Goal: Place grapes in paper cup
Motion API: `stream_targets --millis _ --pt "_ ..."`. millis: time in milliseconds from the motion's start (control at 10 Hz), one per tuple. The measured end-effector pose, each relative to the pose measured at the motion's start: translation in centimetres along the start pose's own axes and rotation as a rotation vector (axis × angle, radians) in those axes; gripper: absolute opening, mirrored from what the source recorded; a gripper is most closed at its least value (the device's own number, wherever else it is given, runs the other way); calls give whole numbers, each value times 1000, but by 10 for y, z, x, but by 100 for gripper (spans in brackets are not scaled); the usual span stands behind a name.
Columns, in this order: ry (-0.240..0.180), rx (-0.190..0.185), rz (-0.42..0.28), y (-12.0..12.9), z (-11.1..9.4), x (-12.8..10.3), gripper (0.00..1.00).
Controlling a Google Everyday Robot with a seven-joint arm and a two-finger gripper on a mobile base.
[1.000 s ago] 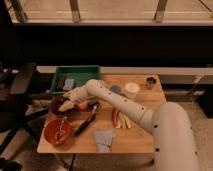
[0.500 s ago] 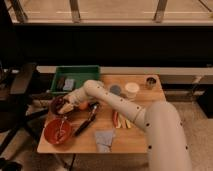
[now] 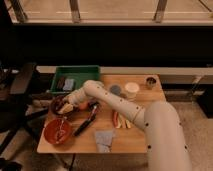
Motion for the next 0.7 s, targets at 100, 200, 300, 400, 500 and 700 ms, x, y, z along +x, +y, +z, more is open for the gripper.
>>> stream_targets --millis 100,200,300,400,500,700 --pt "1 -1 0 0 0 0 2" --pt "2 -3 -1 1 1 1 0" --pt "1 -3 -1 1 1 1 0" --pt "1 -1 -1 0 0 0 0" --pt "0 0 0 0 0 0 0" --pt "0 0 0 0 0 1 0"
